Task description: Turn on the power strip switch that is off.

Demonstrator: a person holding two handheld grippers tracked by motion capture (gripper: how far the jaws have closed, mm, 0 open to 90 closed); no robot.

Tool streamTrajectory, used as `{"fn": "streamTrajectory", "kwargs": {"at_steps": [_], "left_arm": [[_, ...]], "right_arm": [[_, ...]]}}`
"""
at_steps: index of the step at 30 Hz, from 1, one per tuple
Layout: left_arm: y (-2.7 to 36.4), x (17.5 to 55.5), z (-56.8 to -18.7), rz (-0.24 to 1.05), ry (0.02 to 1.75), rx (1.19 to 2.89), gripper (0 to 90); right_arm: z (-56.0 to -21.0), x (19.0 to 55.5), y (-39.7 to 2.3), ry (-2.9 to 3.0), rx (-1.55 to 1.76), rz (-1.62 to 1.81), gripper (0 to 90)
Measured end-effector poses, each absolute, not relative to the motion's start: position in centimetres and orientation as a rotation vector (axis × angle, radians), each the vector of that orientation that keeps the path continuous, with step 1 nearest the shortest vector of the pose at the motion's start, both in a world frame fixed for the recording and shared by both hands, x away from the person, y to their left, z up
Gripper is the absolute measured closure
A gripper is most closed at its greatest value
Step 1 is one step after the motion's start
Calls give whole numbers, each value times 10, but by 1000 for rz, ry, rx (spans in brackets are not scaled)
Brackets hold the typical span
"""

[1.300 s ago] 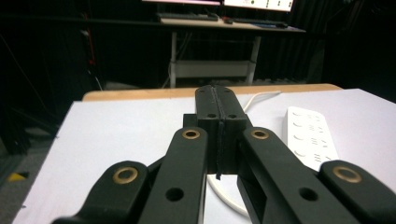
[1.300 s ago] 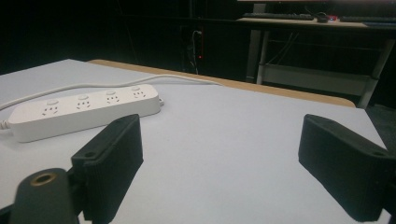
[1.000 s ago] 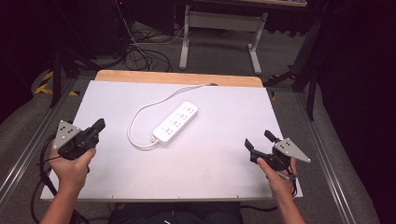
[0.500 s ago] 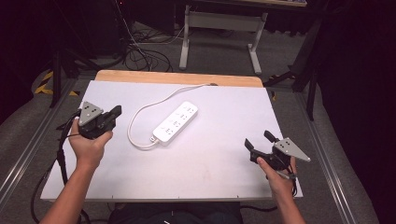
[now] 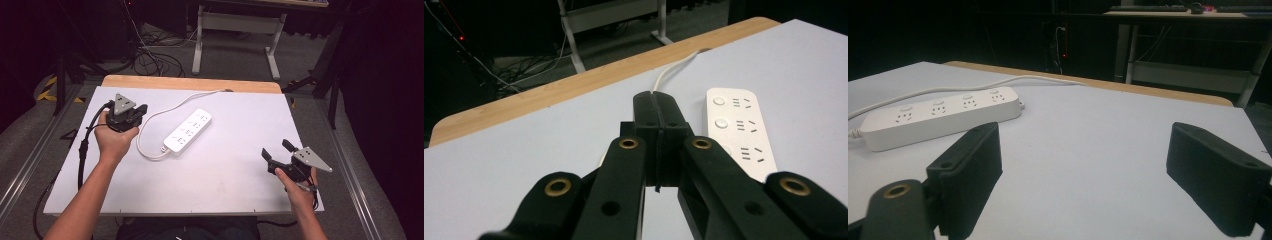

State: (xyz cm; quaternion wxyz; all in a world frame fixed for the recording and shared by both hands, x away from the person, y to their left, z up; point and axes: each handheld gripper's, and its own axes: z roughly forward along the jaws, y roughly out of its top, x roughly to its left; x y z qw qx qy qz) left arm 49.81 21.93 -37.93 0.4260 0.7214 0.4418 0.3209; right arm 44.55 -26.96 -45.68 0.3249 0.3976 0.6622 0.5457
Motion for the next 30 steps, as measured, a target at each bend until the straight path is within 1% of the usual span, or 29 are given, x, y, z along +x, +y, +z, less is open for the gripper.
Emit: {"fn": "streamTrajectory", "kwargs": {"at_steps": [6, 19, 25, 30], "left_arm": [[207, 511, -384, 773, 1107, 1858, 900], [179, 537, -383, 756, 1088, 1927, 900], [166, 551, -377, 758, 1062, 1989, 900], [153, 562, -384, 732, 1054, 2042, 900]], "right_arm": [[-456, 448, -265, 1752, 1038, 1424, 154], [-457, 451, -263, 1777, 1037, 1385, 162], [-458, 453, -263, 1786, 1046, 1379, 162], [-459, 454, -263, 1790, 1061, 1376, 162]]}}
